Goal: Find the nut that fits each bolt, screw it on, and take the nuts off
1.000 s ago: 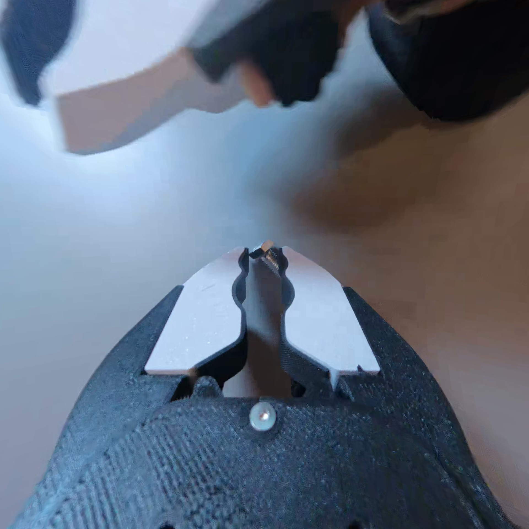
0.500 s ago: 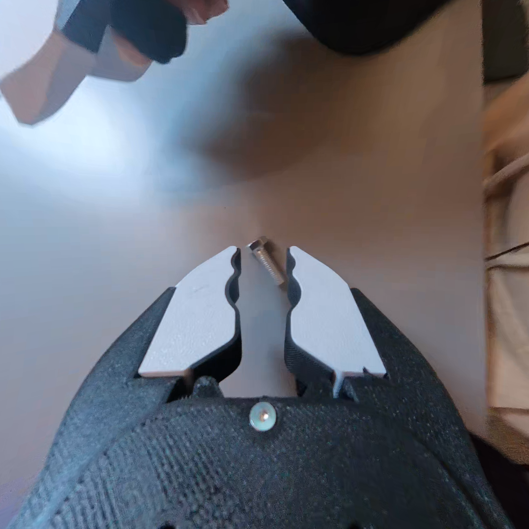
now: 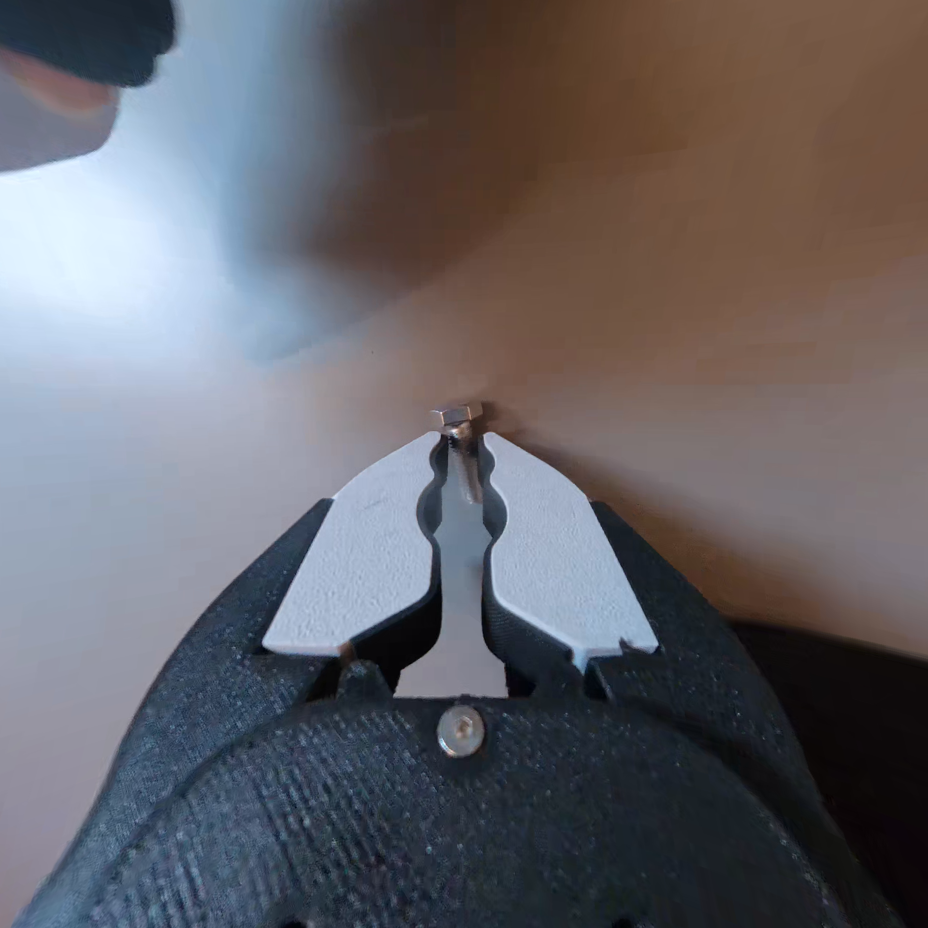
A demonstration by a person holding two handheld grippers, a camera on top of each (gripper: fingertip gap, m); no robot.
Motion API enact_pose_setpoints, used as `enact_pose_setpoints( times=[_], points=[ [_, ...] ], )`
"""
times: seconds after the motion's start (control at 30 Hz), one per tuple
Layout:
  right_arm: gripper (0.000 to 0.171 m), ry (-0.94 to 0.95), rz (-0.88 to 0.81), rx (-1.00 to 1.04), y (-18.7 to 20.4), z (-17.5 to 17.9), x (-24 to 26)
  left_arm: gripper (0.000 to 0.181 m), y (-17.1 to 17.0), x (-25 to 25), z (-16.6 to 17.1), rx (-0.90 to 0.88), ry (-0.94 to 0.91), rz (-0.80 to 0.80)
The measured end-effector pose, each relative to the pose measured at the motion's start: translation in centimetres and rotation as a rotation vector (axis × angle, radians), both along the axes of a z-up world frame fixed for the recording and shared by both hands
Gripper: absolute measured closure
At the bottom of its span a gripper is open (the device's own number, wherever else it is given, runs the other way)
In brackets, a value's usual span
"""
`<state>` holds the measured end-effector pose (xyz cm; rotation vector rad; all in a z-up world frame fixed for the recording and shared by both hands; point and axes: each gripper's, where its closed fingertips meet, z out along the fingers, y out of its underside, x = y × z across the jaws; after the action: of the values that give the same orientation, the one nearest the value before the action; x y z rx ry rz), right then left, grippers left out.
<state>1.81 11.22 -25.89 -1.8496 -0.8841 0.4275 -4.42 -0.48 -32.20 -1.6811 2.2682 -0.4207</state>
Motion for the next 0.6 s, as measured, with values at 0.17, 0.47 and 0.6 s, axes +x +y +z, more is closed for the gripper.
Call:
enact_pose_setpoints(
  times=[0.17,0.47,0.6],
  points=[
    [0.156,0.000,0.005,0.002,0.0,0.1,0.1,0.171,1.0,-0.3,2.4,0.058,-0.039,-0.064],
    [0.156,-0.005,0.024,-0.005,-0.2,0.0,-0.2,0.154,0.6,-1.8,0.5,-0.008,-0.096,0.094],
    [0.156,-0.018,0.031,-0.014,-0.3,-0.5,-0.4,0.154,0.8,-1.0,-0.2,0.006,-0.123,0.093]
  ],
)
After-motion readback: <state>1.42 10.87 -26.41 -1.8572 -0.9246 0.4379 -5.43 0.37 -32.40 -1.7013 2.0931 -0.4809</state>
